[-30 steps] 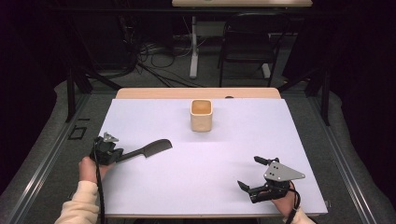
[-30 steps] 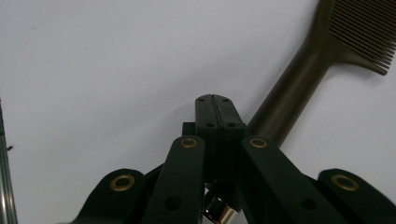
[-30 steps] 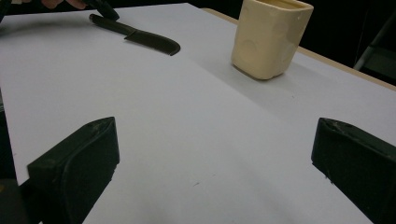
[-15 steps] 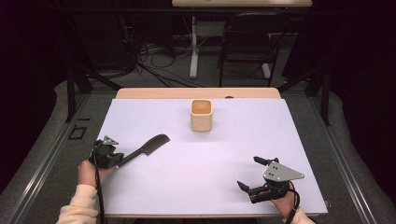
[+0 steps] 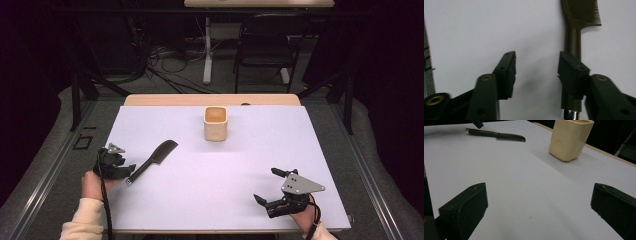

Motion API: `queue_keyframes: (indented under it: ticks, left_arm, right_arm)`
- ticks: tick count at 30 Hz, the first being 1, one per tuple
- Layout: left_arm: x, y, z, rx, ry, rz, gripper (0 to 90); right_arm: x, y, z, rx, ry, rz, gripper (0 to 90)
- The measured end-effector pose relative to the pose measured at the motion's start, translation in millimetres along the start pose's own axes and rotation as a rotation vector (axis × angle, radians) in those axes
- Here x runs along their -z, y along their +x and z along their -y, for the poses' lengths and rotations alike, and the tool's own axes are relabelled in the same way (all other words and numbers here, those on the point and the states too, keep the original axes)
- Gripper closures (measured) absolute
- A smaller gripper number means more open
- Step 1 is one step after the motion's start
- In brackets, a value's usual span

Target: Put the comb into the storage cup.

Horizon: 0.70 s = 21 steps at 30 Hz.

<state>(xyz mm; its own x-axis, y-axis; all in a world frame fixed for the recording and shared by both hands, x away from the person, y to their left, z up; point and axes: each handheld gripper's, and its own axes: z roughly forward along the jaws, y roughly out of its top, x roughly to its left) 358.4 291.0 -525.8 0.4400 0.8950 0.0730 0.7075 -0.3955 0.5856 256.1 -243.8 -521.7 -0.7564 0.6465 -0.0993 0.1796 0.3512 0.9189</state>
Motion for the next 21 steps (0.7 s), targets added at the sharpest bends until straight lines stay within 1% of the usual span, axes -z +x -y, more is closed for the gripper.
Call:
queue_keyframes:
  ticks: [1,2,3,4,5,7,8,10,11,12,13,16,18,21]
  left_arm:
    - [1.1,0.8,-0.8,0.0,-0.002,-0.001,37.0]
    - [2.3,1.1,-1.2,0.003,-0.006,-0.003,35.4]
    - [3.2,1.4,-1.7,0.005,-0.004,-0.001,31.7]
    - [3.5,1.6,-2.0,0.006,-0.013,-0.004,28.7]
    - [4.8,1.9,-2.9,0.004,-0.012,0.001,27.3]
    - [6.3,1.9,-4.4,-0.002,-0.015,0.0,22.7]
    - [7.3,1.7,-5.2,-0.011,-0.019,-0.003,21.4]
    - [9.7,1.5,-7.1,-0.021,-0.021,0.009,17.5]
    - [10.0,1.5,-7.5,-0.025,-0.025,0.009,16.1]
    - [10.6,1.6,-8.4,-0.028,-0.025,0.02,15.4]
    - [10.3,1.9,-8.9,-0.031,-0.031,0.021,14.3]
    - [10.3,1.3,-10.6,-0.041,-0.022,0.028,9.9]
    - [10.5,-0.1,-11.8,-0.05,-0.025,0.032,6.9]
    - [12.1,-1.9,-14.2,-0.059,-0.031,0.036,5.0]
  right_arm:
    - [0.0,0.0,0.0,-0.001,-0.001,0.0,0.6]
    - [-0.2,0.0,-0.1,-0.003,-0.001,0.0,0.6]
    - [-0.4,-0.2,0.0,-0.001,0.001,0.001,0.6]
    - [-0.4,-0.2,0.0,0.001,0.003,0.001,0.6]
    - [-0.5,0.0,0.0,0.0,0.003,0.001,0.6]
    - [-0.3,0.2,-0.1,-0.001,0.001,0.0,0.7]
    - [-0.2,0.1,-0.1,-0.001,-0.002,-0.003,0.8]
    - [0.0,0.2,-0.2,-0.002,-0.006,-0.009,0.8]
    - [-0.4,0.1,0.0,-0.001,-0.007,-0.009,0.8]
    - [-0.9,0.0,0.1,-0.003,-0.007,-0.009,0.8]
    - [-1.3,-0.2,0.2,-0.006,-0.005,-0.009,0.8]
    - [-1.5,-0.4,0.4,-0.005,-0.006,-0.009,0.8]
    - [-1.4,-0.4,0.4,-0.005,-0.008,-0.008,0.8]
    - [-1.6,-0.4,0.5,-0.006,-0.006,-0.008,0.8]
